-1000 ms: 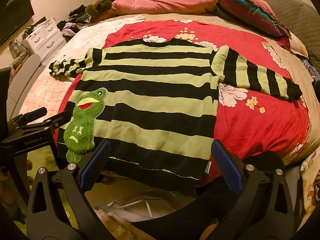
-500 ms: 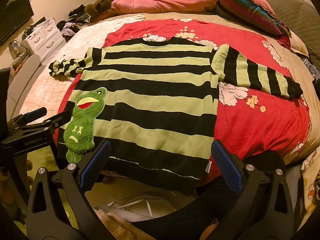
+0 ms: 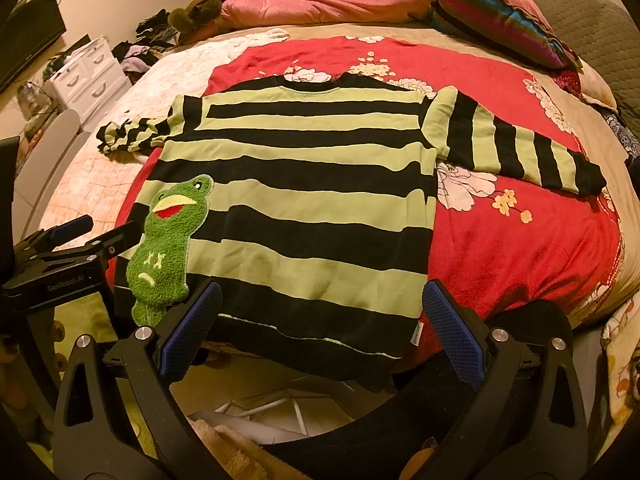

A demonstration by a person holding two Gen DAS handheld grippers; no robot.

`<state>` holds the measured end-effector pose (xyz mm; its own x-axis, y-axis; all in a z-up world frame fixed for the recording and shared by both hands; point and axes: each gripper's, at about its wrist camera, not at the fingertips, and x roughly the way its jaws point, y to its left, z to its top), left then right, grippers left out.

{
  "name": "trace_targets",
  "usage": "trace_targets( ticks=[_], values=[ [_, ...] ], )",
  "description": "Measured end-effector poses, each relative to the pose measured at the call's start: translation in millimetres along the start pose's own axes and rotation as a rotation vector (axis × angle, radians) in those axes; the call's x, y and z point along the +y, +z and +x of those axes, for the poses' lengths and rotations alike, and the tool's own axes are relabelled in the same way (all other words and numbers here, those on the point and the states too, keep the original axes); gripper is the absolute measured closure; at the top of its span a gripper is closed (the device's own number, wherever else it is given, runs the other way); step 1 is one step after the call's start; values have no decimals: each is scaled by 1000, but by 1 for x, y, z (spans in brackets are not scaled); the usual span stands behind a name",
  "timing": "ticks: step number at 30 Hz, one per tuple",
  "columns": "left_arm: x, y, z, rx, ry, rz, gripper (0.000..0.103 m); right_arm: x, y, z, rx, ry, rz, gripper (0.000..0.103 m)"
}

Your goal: Fold small clothes

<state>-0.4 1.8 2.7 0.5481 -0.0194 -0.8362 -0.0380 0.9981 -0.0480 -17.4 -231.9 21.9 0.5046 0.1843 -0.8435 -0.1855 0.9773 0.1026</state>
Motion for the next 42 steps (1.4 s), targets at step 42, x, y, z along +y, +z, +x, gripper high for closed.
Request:
trace_targets(
  ticks=[42],
  values=[
    [-24, 114, 95, -3, 45, -30, 4, -150, 96, 69, -79, -179, 255, 8]
  ],
)
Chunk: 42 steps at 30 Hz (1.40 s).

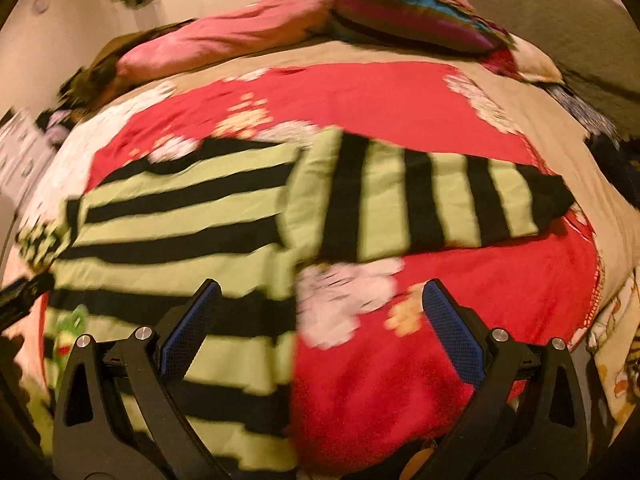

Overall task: Fold small clothes
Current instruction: 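Grasp the black sleeve cuff with the right gripper, then fold the held sleeve across the sweater body and open the right gripper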

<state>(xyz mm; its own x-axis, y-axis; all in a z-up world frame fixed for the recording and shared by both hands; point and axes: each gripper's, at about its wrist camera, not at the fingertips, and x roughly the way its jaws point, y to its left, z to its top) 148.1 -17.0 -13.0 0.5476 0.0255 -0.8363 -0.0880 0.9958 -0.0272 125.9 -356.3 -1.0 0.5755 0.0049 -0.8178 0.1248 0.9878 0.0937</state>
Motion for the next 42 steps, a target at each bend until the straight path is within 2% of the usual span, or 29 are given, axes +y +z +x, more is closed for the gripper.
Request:
trace_targets(
  ticks=[6, 10, 16, 18, 21, 26, 30, 31, 33, 34, 35, 36, 37, 40, 42],
  values=[
    [-14, 18, 27, 22, -35, 2, 4, -80, 25, 20, -11, -118, 150, 8],
    [-27, 27, 45, 33, -78, 17, 4, -150, 36, 32, -23, -186, 290, 8],
    [-43, 37, 73, 54, -101, 13, 4, -239, 42, 54, -30, -193, 495, 8],
    [-46, 40, 79, 53, -96, 14, 4, -254, 45, 58, -48, -213, 513, 8],
    [-49, 42, 89, 51, -71, 26, 4, -273, 51, 69, -61, -180, 521, 8],
    [-52, 41, 101, 64, -36, 50, 4, -284, 59, 90, -37, -190, 500, 8],
    [-55, 37, 109, 82, -45, 59, 4, -293, 58, 107, -21, -99, 549, 8],
    [-55, 36, 110, 83, -42, 63, 4, -292, 57, 109, -18, -77, 555, 10],
    [-55, 33, 115, 90, -37, 65, 4, -285, 57, 112, -15, -53, 536, 26],
    [-54, 32, 118, 99, -36, 60, 4, -282, 57, 112, -14, -52, 526, 39],
    [-52, 29, 121, 115, -33, 53, 4, -279, 57, 111, -19, -60, 513, 62],
    [-52, 28, 124, 121, -31, 50, 4, -278, 57, 108, -31, -54, 504, 74],
    [-51, 26, 125, 125, -29, 49, 4, -278, 56, 105, -46, -11, 497, 81],
    [-51, 25, 127, 121, -24, 57, 4, -271, 60, 86, -87, -24, 442, 85],
    [-51, 25, 128, 121, -22, 52, 4, -268, 62, 70, -118, -76, 411, 85]
  ],
)
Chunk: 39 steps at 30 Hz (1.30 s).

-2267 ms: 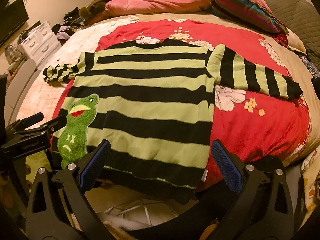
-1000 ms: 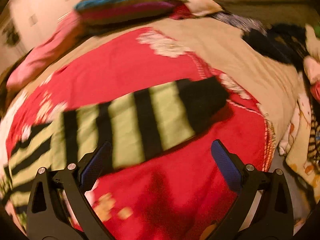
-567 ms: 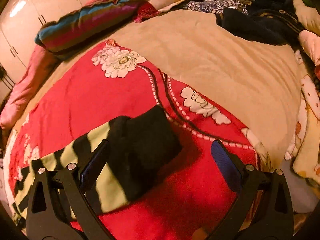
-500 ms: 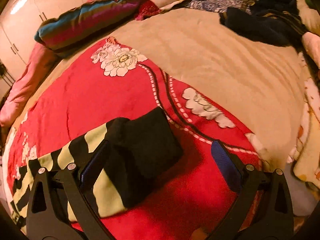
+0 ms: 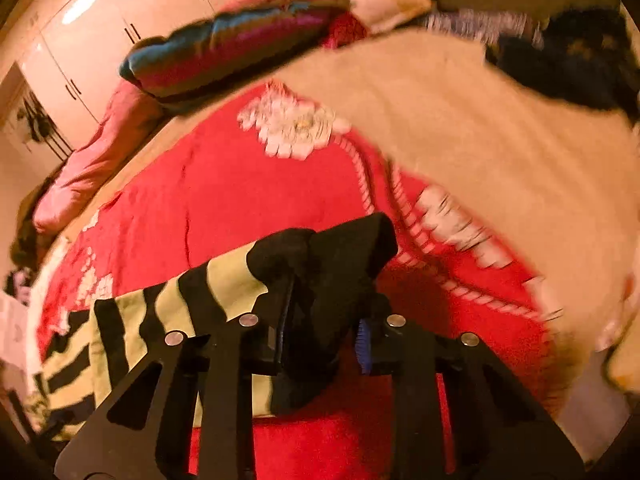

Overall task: Fold small clothes
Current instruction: 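Fold the held sleeve across the sweater body and open the right gripper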

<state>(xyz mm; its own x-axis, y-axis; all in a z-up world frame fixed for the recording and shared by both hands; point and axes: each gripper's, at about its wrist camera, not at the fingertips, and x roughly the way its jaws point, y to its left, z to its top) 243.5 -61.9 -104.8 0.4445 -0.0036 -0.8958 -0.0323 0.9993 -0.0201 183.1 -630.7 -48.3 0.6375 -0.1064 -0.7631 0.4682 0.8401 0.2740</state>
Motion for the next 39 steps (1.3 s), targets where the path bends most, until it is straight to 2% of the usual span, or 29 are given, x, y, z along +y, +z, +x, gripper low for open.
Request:
trace_targets(
  ticks=[2, 4, 6, 7, 9, 10, 11, 13, 15, 16, 17, 18, 20, 22, 24, 31, 39],
  values=[
    [0, 0, 1, -1, 4, 0, 4, -7, 2, -5, -7, -49, 18, 85],
    [-1, -1, 3, -2, 11, 5, 4, -11, -4, 10, 50, -112, 0, 84],
    [-2, -2, 3, -6, 16, 12, 4, -11, -16, 31, 106, -151, -25, 80],
    [-2, -2, 3, -7, 15, 13, 4, -12, -19, 34, 103, -161, -21, 73],
    [0, -3, 1, -6, 9, 12, 4, -19, -23, 29, 72, -131, 40, 63],
    [1, -3, -1, -3, 9, 10, 4, -24, -26, 25, 59, -110, 69, 51],
    [2, -3, -4, -2, 6, 7, 4, -27, -28, 21, 44, -100, 90, 47],
    [4, -2, -13, -19, -13, 3, 4, -32, -32, 13, 12, -103, 102, 47],
    [4, -3, -22, -43, 1, 20, 4, -37, -34, 12, 6, -80, 118, 47],
    [3, -4, -25, -52, 5, 32, 4, -39, -34, 12, 11, -74, 127, 51],
    [3, -4, -26, -57, 7, 42, 4, -42, -35, 13, 22, -63, 143, 74],
    [1, -6, -25, -55, 13, 55, 4, -44, -35, 16, 38, -32, 157, 81],
    [1, -9, -19, -35, 18, 53, 4, -41, -36, 16, 48, -2, 172, 89],
    [2, -15, -9, -9, 9, 36, 4, -31, -34, 8, 17, 23, 148, 90],
    [1, -21, -3, -20, 16, 48, 4, -17, -32, -6, -25, 74, 122, 92],
    [7, -20, -10, -25, -20, 36, 4, 69, -26, -53, -83, 299, -26, 93],
    [18, -23, -21, -32, -56, 16, 4, 184, -48, -66, -8, 527, -166, 94]
  ],
)
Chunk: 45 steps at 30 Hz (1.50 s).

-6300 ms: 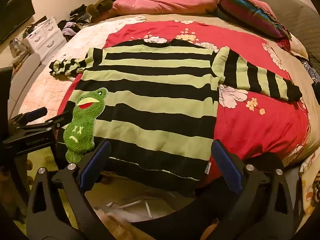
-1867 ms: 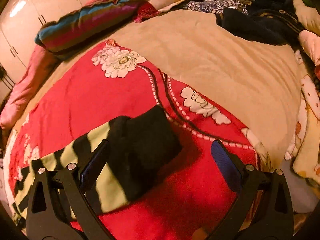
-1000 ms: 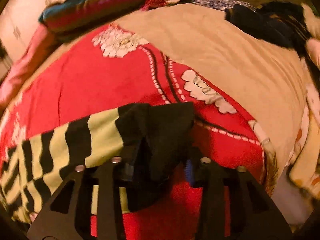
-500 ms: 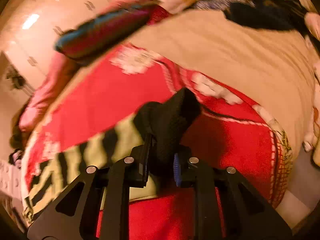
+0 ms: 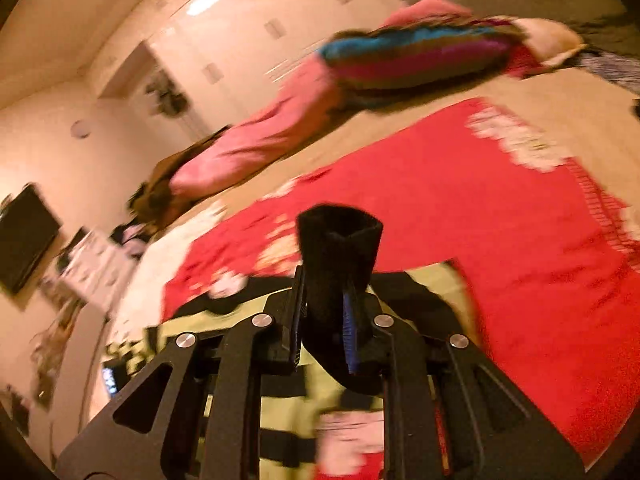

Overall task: Fold small clothes
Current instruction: 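Fold the held sleeve across the sweater body and open the right gripper, then grasp the other black sleeve cuff with the left gripper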

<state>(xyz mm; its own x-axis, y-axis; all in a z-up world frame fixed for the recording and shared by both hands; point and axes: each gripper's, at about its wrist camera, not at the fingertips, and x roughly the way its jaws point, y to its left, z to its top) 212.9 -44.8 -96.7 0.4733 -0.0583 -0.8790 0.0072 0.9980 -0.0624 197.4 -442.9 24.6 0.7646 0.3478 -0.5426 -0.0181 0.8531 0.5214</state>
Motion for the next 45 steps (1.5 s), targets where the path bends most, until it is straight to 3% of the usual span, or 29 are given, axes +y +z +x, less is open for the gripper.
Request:
trace_targets(
  ticks=[6, 9, 13, 15, 20, 24, 29, 32, 35, 40, 45],
  values=[
    [19, 6, -15, -30, -17, -45, 4, 67, -28, 44, 111, 113, -31, 94],
    [31, 8, -19, -35, -12, -75, 4, 91, -46, 69, 177, 131, -71, 94],
    [40, 9, -22, -36, -22, -105, 4, 95, -77, 103, 311, 125, -72, 80],
    [41, 9, -23, -35, -32, -110, 4, 91, -87, 104, 334, 128, -52, 74],
    [32, 7, -25, -28, -71, -108, 4, 79, -87, 77, 278, 117, -62, 56],
    [15, 6, -27, -13, -117, -96, 4, 67, -73, 56, 186, -19, -170, 50],
    [-11, 9, -26, 15, -233, -102, 4, 52, -76, 55, 173, -154, -243, 44],
    [-31, 14, -20, 39, -278, -112, 4, 45, -78, 57, 176, -167, -255, 37],
    [-49, 19, -9, 75, -265, -113, 4, 39, -76, 58, 175, -164, -230, 30],
    [-68, 22, 11, 132, -236, -141, 4, 29, -73, 57, 157, -182, -210, 27],
    [-79, 26, 24, 176, -283, -210, 4, 20, -74, 59, 162, -176, -156, 25]
  ],
)
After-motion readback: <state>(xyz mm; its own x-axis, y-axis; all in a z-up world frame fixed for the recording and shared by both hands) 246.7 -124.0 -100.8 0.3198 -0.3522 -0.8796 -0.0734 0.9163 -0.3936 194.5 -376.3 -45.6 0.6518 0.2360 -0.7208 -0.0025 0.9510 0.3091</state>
